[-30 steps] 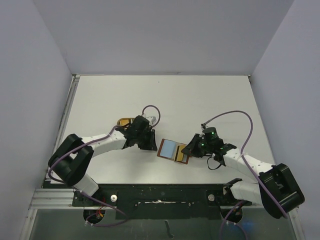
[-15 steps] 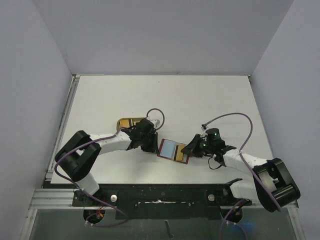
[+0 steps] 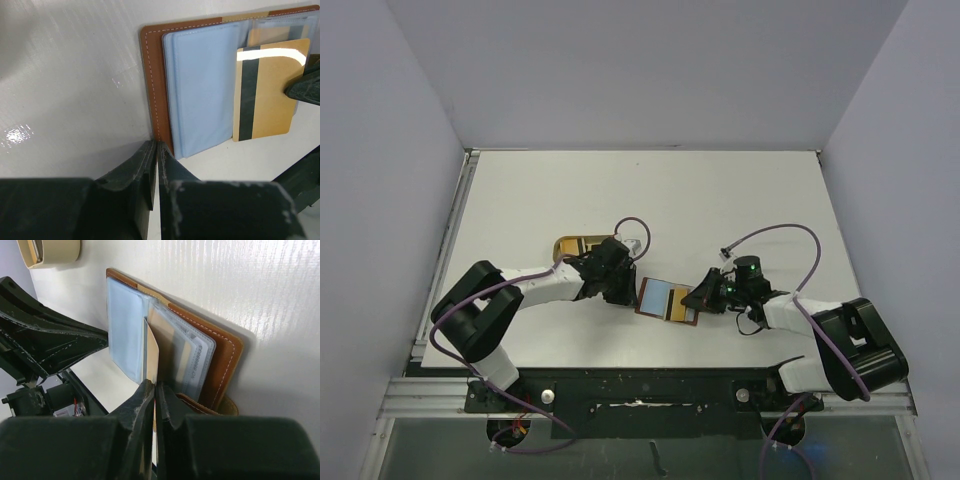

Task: Put the credit cards into the card holder
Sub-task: Insert the credit card into the card holder.

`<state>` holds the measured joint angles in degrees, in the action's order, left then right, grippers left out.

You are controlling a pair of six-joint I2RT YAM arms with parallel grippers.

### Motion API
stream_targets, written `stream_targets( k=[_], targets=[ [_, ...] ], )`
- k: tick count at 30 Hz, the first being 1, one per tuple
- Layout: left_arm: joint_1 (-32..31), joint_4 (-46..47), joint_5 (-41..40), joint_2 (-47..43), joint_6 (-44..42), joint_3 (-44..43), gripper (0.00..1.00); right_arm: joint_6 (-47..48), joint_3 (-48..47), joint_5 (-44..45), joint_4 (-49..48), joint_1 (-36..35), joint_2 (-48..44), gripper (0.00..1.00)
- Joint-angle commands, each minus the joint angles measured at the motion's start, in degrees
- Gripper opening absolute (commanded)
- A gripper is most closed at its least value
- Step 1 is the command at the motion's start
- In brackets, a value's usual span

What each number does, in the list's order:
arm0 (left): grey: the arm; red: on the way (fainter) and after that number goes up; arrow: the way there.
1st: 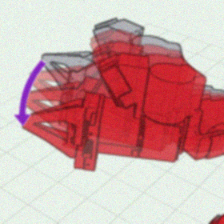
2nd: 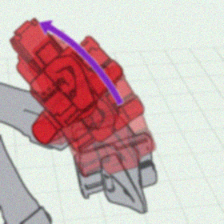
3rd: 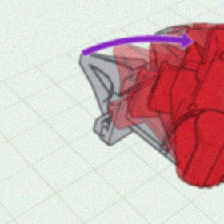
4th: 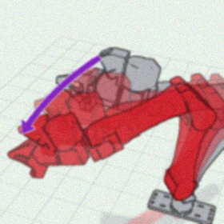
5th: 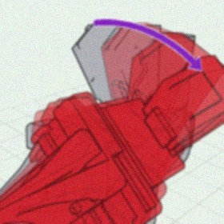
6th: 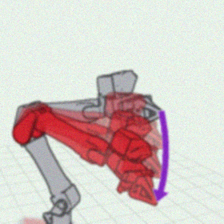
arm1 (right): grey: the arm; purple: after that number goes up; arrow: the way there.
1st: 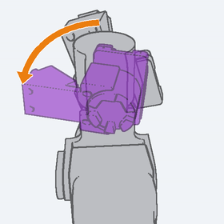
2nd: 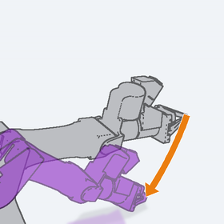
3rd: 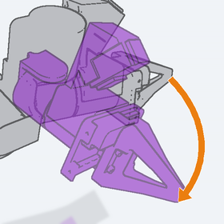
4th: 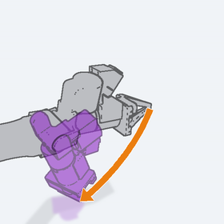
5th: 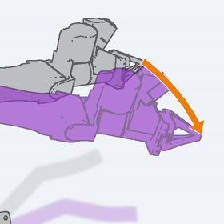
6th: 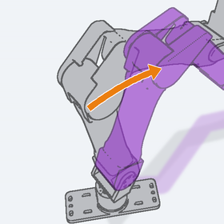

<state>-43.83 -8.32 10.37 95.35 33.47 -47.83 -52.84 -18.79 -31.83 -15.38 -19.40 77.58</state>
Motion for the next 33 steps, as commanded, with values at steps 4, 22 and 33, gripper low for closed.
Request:
stream_targets(
  k=[4,22,33],
  targets=[
    [-0.55,0.68,-1.19,0.85,0.31,0.82,0.06,6.12,-2.31,-0.06,2.57,1.30,0.89,0.03],
    [-1.68,3.13,-0.77,1.63,2.10,1.92,0.05,7.85,-5.27,-1.83,2.65,2.35,5.67,0.03],
    [-2.02,2.92,-1.23,1.13,2.68,2.15,0.05,9.07,-7.27,-0.60,1.36,2.35,7.09,0.02]
  ],
)
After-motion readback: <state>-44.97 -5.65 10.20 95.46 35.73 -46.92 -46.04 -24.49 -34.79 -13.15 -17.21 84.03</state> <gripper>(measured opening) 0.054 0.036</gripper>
